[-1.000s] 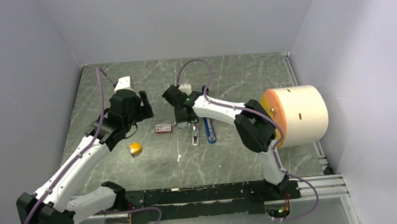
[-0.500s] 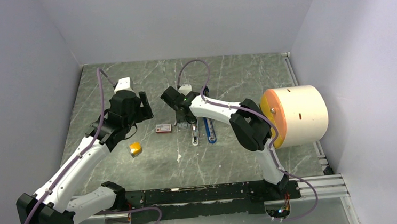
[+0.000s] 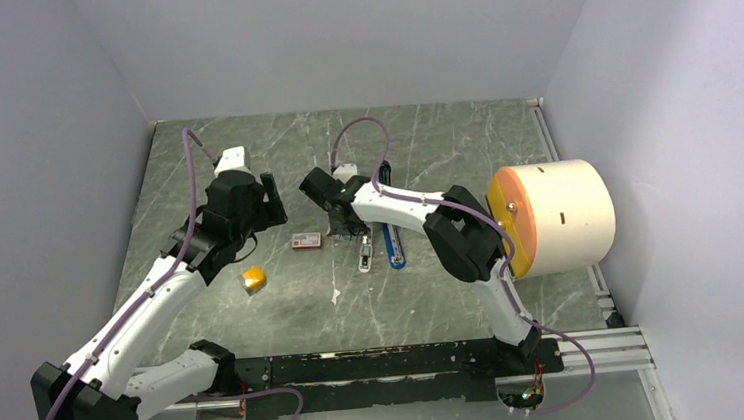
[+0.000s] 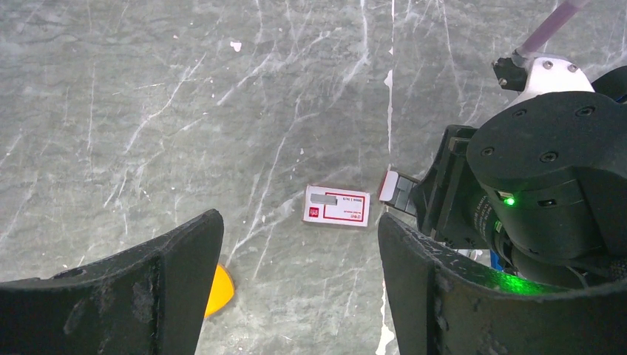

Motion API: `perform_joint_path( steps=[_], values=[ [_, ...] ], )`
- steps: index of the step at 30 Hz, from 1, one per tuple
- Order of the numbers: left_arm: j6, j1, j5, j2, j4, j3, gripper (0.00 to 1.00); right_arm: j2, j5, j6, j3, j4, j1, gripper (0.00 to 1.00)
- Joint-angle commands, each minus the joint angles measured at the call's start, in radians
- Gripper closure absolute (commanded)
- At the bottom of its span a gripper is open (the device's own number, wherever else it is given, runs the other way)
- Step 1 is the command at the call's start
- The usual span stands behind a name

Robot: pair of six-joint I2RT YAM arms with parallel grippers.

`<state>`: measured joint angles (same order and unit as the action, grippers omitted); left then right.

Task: Load the staples into the stapler

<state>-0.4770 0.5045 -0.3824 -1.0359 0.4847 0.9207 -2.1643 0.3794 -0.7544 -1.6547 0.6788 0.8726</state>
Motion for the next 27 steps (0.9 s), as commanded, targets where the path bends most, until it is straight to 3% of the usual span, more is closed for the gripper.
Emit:
perform_joint_path(
  steps=[1,8,19,27],
  values=[
    [0.009,-0.011,-0.002,0.015,-0.005,-0.008,0.19,-0.016,0.012,-0.020,0.007,-0.007,0.004,0.65],
    [0.011,-0.011,0.000,0.016,-0.007,-0.010,0.19,-0.012,0.025,-0.018,0.008,-0.010,0.007,0.74],
    [0.008,-0.011,0.011,0.017,-0.011,-0.011,0.20,0.066,0.066,0.043,0.000,-0.027,0.048,0.75],
    [-0.003,-0.011,-0.015,0.024,0.000,-0.008,0.21,0.190,0.018,0.026,0.137,-0.066,0.064,0.75]
  ],
)
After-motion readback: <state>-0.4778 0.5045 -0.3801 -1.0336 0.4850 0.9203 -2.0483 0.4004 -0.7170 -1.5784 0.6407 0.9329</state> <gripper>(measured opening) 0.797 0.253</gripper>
